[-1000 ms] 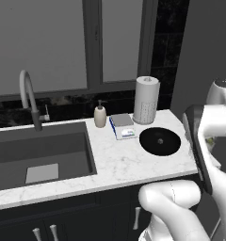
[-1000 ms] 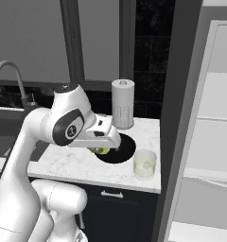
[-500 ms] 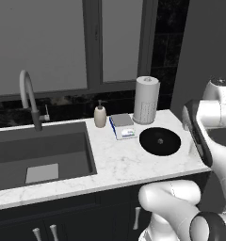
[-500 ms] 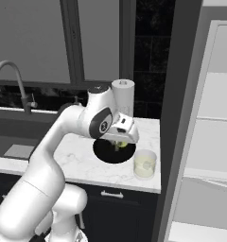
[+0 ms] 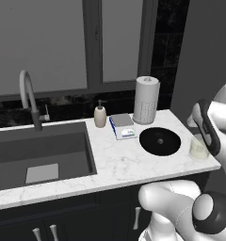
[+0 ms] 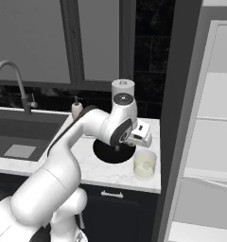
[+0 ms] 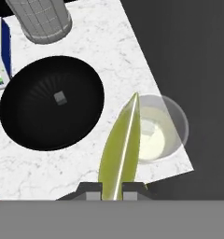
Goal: Grab a lemon wedge from the fridge and one ice cube from the ice bowl, and put them in the glass of lemonade.
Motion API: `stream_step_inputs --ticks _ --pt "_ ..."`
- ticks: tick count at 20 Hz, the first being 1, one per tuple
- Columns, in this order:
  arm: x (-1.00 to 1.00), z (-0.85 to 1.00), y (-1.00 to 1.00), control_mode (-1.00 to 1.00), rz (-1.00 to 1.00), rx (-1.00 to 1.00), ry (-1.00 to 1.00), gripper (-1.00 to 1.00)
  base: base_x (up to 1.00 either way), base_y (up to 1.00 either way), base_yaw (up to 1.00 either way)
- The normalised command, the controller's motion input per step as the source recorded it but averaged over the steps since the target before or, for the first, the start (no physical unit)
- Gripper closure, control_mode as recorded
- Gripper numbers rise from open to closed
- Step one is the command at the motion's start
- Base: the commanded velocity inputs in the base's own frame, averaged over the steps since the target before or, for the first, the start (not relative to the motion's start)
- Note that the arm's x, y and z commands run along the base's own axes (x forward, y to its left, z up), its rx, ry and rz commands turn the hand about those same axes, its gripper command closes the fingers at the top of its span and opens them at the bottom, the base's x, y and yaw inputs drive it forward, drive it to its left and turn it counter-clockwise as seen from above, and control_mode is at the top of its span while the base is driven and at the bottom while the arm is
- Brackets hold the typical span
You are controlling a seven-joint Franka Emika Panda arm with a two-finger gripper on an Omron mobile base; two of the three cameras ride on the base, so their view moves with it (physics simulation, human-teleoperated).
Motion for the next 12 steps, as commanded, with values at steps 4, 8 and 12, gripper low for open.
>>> stream_step_inputs --ticks 4,8,12 --pt "0.04 -0.01 -0.07 -1.00 -0.01 -0.09 0.17 1.00 0.00 0.00 0.00" --pt "0.08 -0.20 -0.04 -1.00 -0.03 -0.16 0.09 1.00 0.00 0.00 0.00" --pt "0.01 -0.44 -0.18 -1.00 -0.08 0.00 0.04 1.00 0.00 0.00 0.00"
